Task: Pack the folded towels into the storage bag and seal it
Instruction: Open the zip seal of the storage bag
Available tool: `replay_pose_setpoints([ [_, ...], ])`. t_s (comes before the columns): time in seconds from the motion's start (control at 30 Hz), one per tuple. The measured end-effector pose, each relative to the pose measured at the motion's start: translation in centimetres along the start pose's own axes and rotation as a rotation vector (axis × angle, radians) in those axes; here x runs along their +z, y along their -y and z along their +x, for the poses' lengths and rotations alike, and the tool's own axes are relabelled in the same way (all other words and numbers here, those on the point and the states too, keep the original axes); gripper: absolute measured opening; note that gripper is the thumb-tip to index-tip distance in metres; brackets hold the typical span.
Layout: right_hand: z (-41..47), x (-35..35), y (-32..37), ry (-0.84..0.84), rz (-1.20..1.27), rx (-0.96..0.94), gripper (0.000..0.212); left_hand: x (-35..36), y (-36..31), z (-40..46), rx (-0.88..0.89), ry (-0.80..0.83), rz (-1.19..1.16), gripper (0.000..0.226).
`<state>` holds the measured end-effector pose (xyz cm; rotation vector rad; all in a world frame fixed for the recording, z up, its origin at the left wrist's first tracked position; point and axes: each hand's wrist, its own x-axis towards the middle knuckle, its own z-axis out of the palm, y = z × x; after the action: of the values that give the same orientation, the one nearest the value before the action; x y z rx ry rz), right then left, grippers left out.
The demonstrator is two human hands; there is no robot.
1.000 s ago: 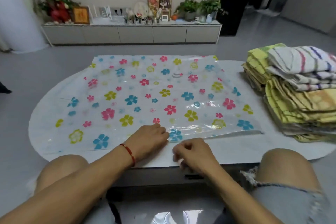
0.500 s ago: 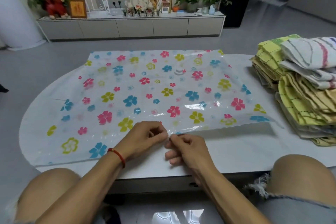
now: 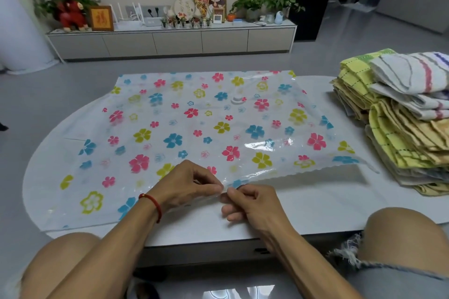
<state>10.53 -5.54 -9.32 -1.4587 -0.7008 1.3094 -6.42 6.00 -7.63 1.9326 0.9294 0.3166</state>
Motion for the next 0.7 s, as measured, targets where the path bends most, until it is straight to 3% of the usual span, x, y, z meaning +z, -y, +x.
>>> replay_pose_setpoints([
  [0.13,-0.1,0.0,0.0,-0.006,-0.024,0.004,0.020,0.3,0.0,0.1,0.016,-0.047,0.058,0.010],
  [0.4,0.1,0.4,-0.1,-0.043,-0.026,0.044,0.024,1.9,-0.2,-0.5,0.228,-0.177,0.432,0.014],
  [0.7,0.5,0.6,-0.4,-0.110,-0.105,0.029,0.022,3.1,-0.7,-0.5,0.248,-0.253,0.469,0.018],
])
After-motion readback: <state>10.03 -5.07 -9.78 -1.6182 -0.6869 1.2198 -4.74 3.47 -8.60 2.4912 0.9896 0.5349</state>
